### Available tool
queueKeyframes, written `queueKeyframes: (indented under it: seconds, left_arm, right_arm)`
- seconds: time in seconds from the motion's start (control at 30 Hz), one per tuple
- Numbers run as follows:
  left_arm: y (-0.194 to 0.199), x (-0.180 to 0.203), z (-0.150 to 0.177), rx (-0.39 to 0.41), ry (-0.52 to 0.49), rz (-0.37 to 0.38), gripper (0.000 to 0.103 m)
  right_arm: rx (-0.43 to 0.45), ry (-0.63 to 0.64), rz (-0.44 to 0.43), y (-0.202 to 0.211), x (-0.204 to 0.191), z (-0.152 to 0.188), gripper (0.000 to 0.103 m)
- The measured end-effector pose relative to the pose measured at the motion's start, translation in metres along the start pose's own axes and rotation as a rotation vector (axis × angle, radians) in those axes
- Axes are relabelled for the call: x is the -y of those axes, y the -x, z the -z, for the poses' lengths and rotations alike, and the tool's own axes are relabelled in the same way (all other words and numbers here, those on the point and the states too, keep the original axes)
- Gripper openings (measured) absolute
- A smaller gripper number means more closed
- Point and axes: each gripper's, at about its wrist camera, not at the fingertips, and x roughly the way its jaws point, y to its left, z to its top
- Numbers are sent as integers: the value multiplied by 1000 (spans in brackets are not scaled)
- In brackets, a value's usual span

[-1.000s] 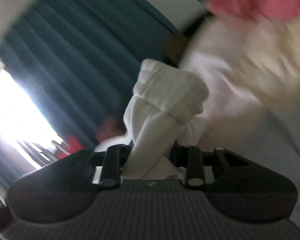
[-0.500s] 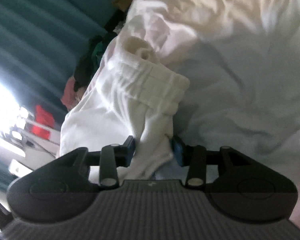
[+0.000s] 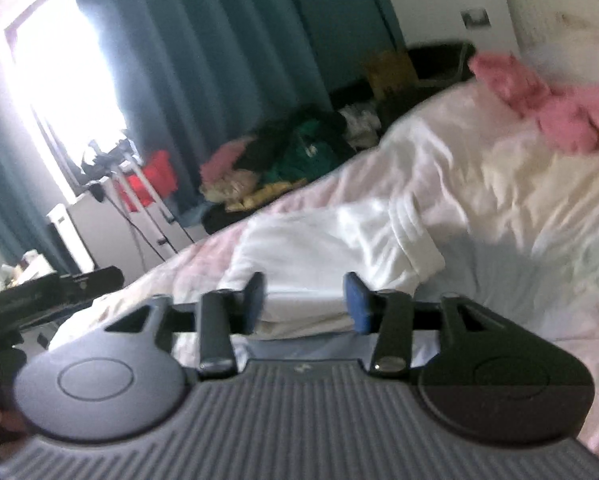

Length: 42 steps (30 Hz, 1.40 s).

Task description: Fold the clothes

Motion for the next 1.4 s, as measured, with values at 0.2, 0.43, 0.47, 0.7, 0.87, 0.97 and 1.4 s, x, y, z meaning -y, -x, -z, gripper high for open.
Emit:
queueKeyframes:
  seconds: [0.2,0.43,0.47,0.7,0.87,0.97,1.4]
  left_arm:
    - [77,35,7,118,-110,-52,103]
    - [129,47,35,197,-118,-79,103]
    - [134,46,41,219,-122,-103,103]
    - [129,29,65,243,-69,-161,103]
    - [106,22,85,212,-100,-184,103]
    - [87,16,92,191,-85,-185,103]
    - [55,-1,111,139,-33,-162,103]
  right_arm:
    - [131,92,-39,69,-26,4,94]
    - [152,148,-47,95,-35,22,94]
    - [159,148,-47,97,-35,26,94]
    - [206,163,-44,80,-30,57,94]
    - [195,173,-20,50,-22,77,94]
    - [182,182,-10,33,-16,89,94]
    - [140,223,61,18,-17,108,94]
